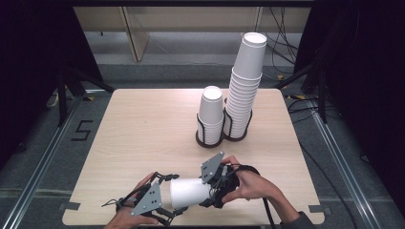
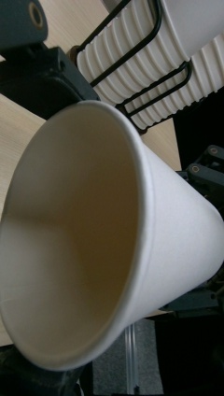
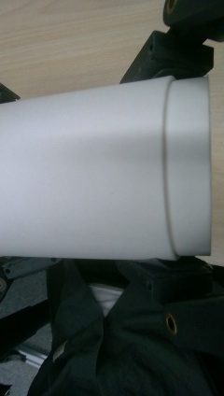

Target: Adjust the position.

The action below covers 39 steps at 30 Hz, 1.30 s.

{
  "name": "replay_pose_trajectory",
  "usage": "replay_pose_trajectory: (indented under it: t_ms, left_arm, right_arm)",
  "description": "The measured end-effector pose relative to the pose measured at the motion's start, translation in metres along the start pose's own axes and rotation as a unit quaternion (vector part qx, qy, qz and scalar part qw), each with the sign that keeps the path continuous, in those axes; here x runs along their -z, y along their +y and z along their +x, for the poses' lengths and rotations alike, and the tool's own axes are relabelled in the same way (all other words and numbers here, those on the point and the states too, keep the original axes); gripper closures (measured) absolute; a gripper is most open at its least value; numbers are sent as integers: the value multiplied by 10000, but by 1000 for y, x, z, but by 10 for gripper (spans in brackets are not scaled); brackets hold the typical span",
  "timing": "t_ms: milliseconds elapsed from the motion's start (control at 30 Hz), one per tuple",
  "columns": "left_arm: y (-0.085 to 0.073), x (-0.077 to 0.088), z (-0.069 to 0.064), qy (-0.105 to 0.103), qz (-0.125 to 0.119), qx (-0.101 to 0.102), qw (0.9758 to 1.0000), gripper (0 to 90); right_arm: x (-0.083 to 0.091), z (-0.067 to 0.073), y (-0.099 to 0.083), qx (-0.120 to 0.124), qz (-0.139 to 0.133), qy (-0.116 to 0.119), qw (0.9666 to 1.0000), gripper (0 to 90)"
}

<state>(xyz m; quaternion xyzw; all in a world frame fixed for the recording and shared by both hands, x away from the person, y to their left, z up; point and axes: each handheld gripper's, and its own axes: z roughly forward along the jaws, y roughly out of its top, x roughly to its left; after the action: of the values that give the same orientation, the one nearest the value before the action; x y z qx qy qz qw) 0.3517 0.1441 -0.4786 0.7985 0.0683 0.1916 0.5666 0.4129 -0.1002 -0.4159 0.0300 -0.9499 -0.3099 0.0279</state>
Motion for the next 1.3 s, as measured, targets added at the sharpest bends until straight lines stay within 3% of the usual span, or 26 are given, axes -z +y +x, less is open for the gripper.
replay_pose_trajectory:
  t_ms: [100,133,333,367,433,567,600,633,667,733,900,933,1100,1133,1233,1300]
  left_arm:
    - [0,1,2,-103,-31,24,9999,93]
    - [1,1,3,-129,-31,37,9999,102]
    - [4,0,3,-215,187,73,9996,135]
    - [4,0,3,-215,269,79,9994,142]
    - [6,0,3,-201,428,56,9989,144]
    - [9,-2,1,-124,621,147,9979,152]
    - [10,-2,1,-124,649,149,9977,152]
    - [11,-2,1,-114,708,145,9973,152]
    - [11,-2,1,-124,724,192,9971,152]
    - [13,-2,1,-107,816,245,9963,153]
    - [16,-3,-1,-137,881,262,9957,153]
    - [17,-3,-1,-142,914,240,9954,154]
    - [19,-3,-3,-171,949,251,9950,153]
    - [19,-3,-3,-190,937,263,9951,151]
    - [18,-4,-3,-197,885,333,9953,134]
    - [15,-4,-1,-152,671,463,9966,99]
  right_arm:
    - [1,0,-2,-125,0,40,9999,257]
    - [0,-2,-3,-98,-106,163,9998,258]
    - [-1,-2,-5,-197,-73,228,9995,253]
    - [-2,-3,-5,-121,109,28,9999,222]
    - [-3,-3,-5,-93,169,6,9998,201]
    - [-3,2,-1,-118,412,-410,9982,171]
    - [-2,4,1,30,426,-533,9977,168]
    - [-1,9,4,-165,546,-621,9964,164]
    - [-1,9,6,56,583,-708,9958,162]
    - [-2,17,14,226,611,-786,9948,171]
    - [-8,23,21,429,759,-957,9916,173]
    - [-10,22,22,638,850,-1049,9888,174]
    - [-21,26,23,541,1045,-1025,9877,192]
    - [-24,24,23,777,1081,-1052,9855,238]
    - [-26,22,22,803,1096,-1016,9855,239]
    - [-24,22,21,709,986,-974,9878,234]
